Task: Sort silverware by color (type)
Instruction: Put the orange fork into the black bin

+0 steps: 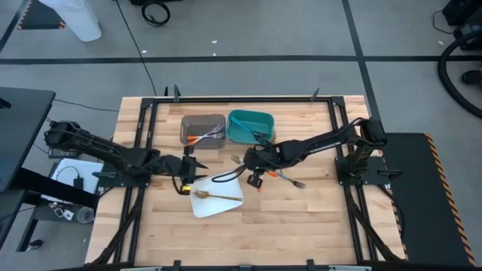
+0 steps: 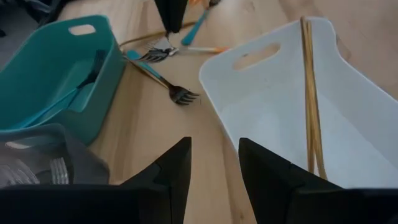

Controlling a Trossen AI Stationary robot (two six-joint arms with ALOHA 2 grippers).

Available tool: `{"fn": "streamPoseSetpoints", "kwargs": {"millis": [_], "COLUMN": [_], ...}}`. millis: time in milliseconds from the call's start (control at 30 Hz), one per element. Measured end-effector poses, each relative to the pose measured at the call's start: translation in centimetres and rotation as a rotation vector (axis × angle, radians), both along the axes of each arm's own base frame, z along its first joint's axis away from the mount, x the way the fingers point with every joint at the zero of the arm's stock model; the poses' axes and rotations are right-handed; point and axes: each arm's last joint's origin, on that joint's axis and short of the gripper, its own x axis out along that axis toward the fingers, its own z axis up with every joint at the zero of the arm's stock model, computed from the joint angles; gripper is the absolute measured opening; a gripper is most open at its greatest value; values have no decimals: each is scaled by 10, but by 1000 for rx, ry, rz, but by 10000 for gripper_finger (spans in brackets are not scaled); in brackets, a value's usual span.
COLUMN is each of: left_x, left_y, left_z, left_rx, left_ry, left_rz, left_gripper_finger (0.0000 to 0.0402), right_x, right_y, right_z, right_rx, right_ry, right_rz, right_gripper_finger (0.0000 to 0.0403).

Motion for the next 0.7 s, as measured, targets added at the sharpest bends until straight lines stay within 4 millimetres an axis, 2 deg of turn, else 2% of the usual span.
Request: {"fn": "streamPoseSetpoints", "kwargs": {"millis": [367,700], "left_x": [-32,-47], "left_y": [8,13], "left_z": [-1,-4], "left_rx": [-32,-41], "left_ry": [-141,-190], "left_rz": [19,35], "left_gripper_finger": [142,142], "right_x": [15,26], "right_y": [-8,-25], "right_z": [34,53], "right_rx": [-29,-68], "right_ry": [-72,-115], "right_rz": [32,48], "right_gripper_finger": [20,20]}}
